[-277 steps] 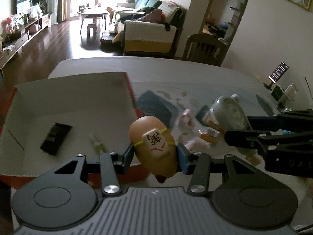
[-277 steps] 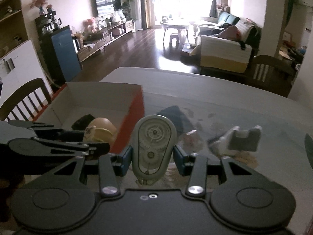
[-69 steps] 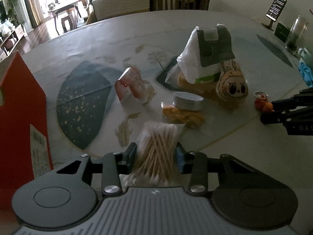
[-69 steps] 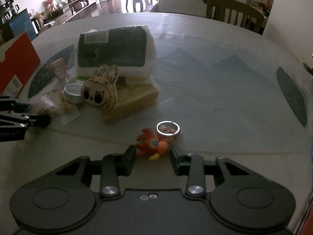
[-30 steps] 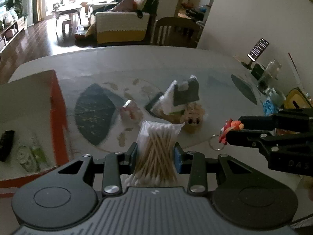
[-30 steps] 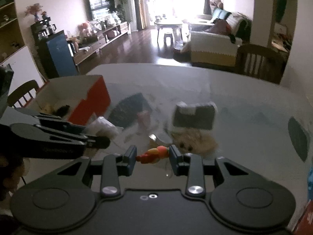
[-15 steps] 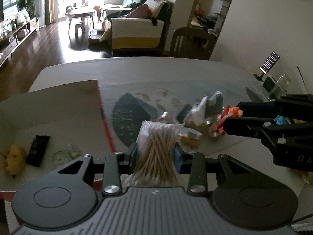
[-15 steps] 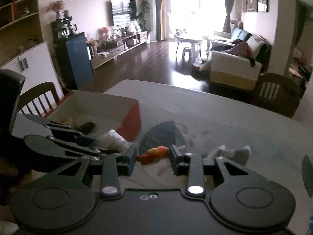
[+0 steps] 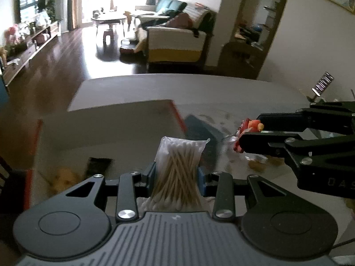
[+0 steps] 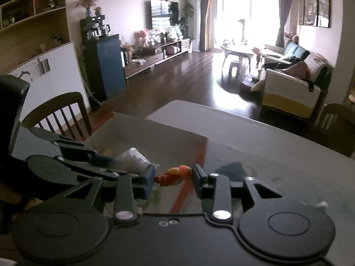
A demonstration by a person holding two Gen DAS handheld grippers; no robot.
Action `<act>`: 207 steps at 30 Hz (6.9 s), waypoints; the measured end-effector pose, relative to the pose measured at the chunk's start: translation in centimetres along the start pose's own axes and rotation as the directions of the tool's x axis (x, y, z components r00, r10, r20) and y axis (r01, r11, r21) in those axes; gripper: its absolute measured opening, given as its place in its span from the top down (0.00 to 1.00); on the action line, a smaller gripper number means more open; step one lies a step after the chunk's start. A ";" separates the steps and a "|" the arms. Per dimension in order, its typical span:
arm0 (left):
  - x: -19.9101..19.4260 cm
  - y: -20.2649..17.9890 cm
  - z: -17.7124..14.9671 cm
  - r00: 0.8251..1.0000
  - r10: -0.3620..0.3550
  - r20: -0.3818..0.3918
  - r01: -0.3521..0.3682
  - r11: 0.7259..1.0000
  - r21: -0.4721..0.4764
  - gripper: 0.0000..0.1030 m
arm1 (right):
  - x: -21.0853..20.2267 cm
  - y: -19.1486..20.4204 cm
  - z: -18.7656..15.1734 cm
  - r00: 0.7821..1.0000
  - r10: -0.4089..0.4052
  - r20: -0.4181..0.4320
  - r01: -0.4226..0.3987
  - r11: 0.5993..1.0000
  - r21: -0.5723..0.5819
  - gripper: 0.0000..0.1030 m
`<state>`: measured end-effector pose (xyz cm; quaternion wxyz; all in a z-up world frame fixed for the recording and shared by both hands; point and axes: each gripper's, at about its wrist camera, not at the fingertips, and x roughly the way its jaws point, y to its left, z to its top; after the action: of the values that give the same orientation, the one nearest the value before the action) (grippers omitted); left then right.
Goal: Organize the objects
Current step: 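Carry the swab bag and orange toy over the cardboard box with both tools, then open both tools to drop the swab bag and orange toy into the box, then withdraw both tools from the box back over the table, then grasp the pink paper cup with the left tool while the right tool grasps the bunny-face toy, then carry the paper cup and bunny toy into the cardboard box with both tools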
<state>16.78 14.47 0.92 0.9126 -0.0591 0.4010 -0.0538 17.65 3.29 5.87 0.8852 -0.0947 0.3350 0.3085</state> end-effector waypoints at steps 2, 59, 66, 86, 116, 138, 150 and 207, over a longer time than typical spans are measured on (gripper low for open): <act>-0.2 1.5 0.2 1.000 0.019 0.005 -0.019 1.000 -0.006 0.65 | 1.0 0.8 0.5 1.000 0.007 -0.003 -0.007 1.000 -0.011 0.66; 9.9 11.2 -1.9 0.968 0.124 -0.218 -0.109 0.991 0.080 0.38 | 14.1 5.2 -2.5 0.951 -0.014 -0.308 0.000 0.999 -0.046 0.47; 8.4 10.5 -2.2 0.974 0.123 -0.191 -0.110 0.991 0.075 0.38 | 11.8 5.0 -2.6 0.962 -0.007 -0.272 -0.002 1.000 -0.031 0.39; 2.0 5.4 -2.0 0.992 0.117 -0.056 -0.116 0.993 0.025 0.30 | 3.4 2.2 -3.1 0.987 0.059 -0.153 -0.057 0.998 0.016 0.15; 4.6 -9.4 -2.8 0.999 0.036 -0.031 -0.037 0.999 -0.034 0.01 | -4.5 -14.7 -12.3 0.987 -0.034 -0.156 0.059 0.986 0.156 0.04; 15.3 -16.4 0.0 0.995 0.057 -0.086 -0.050 0.995 0.081 0.01 | -2.2 -23.5 -15.3 0.967 -0.132 -0.218 0.173 0.968 0.180 0.07; 20.7 -16.4 0.8 0.990 0.100 -0.104 -0.088 0.990 0.112 0.01 | 0.8 -23.1 -14.4 0.968 -0.121 -0.218 0.162 0.971 0.178 0.16; 15.2 -17.1 0.1 0.990 -0.044 -0.137 0.054 0.996 0.066 0.67 | -2.4 -20.0 -12.8 0.971 -0.085 -0.224 0.138 0.962 0.236 0.61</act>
<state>26.24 -4.57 -7.45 0.8833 -0.0334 0.4581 -0.0940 21.60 -18.49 -3.11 0.8653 -0.0336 0.4578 0.2013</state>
